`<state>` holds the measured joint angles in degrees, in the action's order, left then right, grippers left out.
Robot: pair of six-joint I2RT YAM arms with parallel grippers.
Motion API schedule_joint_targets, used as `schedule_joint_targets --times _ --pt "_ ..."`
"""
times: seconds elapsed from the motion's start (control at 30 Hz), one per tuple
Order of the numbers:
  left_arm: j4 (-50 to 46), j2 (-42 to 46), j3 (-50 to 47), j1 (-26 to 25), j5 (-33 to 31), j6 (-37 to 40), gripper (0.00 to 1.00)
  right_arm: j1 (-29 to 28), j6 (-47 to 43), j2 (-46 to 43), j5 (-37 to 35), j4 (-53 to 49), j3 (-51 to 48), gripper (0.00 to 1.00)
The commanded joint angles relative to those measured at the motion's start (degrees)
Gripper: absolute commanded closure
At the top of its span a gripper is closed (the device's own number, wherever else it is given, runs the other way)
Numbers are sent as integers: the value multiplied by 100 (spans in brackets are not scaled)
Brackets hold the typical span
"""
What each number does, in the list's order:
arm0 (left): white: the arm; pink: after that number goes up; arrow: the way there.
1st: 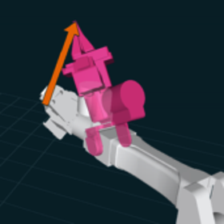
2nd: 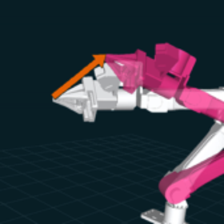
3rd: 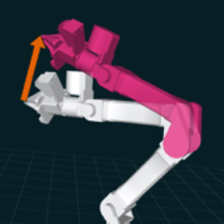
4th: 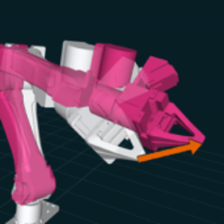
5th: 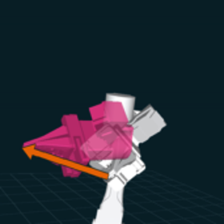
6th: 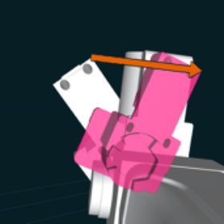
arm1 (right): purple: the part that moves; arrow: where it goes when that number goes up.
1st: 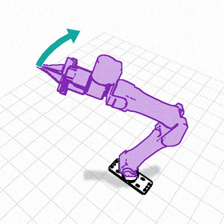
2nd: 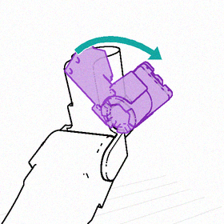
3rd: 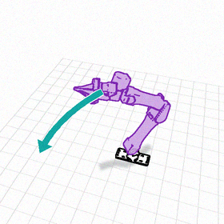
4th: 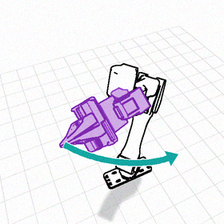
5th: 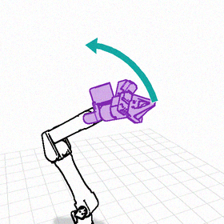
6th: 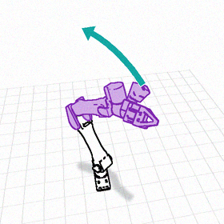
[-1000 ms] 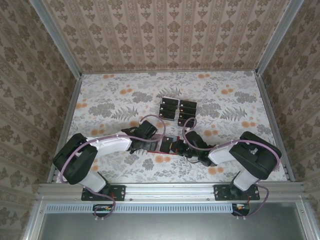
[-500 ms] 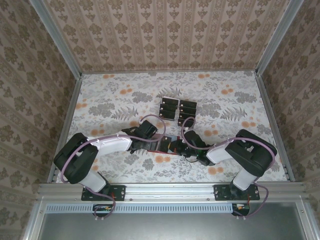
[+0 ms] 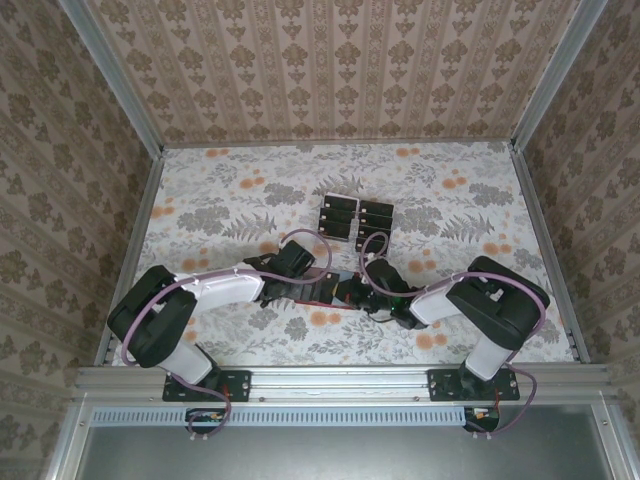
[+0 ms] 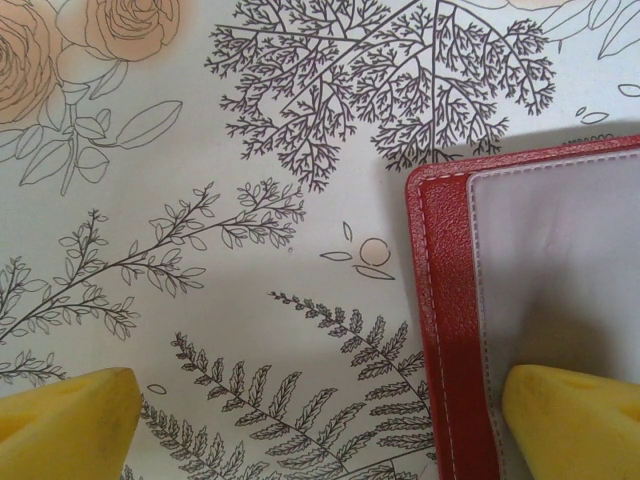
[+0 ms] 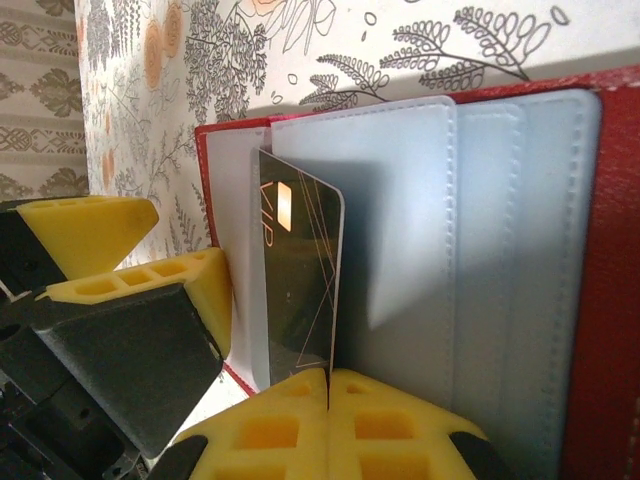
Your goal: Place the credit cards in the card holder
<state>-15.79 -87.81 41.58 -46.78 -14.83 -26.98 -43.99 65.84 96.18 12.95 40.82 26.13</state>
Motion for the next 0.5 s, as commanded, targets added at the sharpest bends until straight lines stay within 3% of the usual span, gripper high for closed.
schedule_joint_targets --times 0.0,0.47 --pt "-200 -185 -194 56 -2 -35 0 -20 16 101 164 -353 193 100" --pt "-287 -2 -182 72 -8 -23 0 -21 -314 356 246 -1282 846 100"
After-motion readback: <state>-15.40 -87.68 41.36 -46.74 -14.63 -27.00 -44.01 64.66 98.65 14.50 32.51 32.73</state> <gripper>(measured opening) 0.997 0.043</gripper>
